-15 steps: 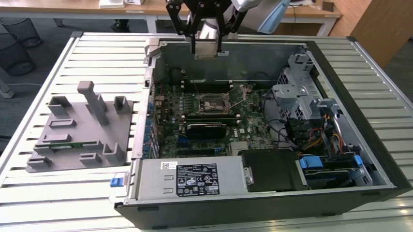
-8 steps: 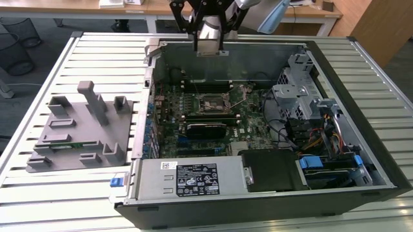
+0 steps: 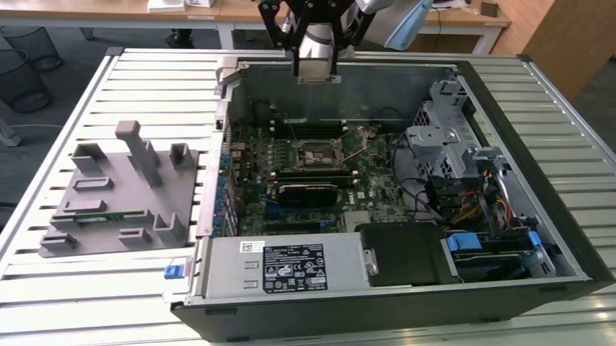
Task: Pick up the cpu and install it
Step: 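Place the cpu into insertion slot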
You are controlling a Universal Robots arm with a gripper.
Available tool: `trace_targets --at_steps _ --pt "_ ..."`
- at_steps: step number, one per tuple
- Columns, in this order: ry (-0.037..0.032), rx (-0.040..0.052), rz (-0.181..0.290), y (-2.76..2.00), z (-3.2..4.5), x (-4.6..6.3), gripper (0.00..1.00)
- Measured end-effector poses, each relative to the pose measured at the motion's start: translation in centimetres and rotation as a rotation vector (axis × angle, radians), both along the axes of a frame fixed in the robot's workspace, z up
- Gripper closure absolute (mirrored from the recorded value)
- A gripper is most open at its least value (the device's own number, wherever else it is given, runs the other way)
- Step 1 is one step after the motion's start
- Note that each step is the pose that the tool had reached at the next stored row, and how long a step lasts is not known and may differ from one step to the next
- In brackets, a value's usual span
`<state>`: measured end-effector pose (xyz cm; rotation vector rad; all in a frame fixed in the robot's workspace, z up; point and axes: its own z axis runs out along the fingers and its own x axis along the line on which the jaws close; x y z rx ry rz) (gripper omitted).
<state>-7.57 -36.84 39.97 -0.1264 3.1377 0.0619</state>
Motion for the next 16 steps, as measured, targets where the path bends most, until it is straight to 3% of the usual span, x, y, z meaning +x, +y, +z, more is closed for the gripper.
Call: trace_targets --at_steps 4,16 --pt "0.0000 -0.0003 -0.040 0.03 -0.02 0.01 0.47" --pt "0.0000 -0.0012 -0.224 0.04 -0.12 0.01 0.47"
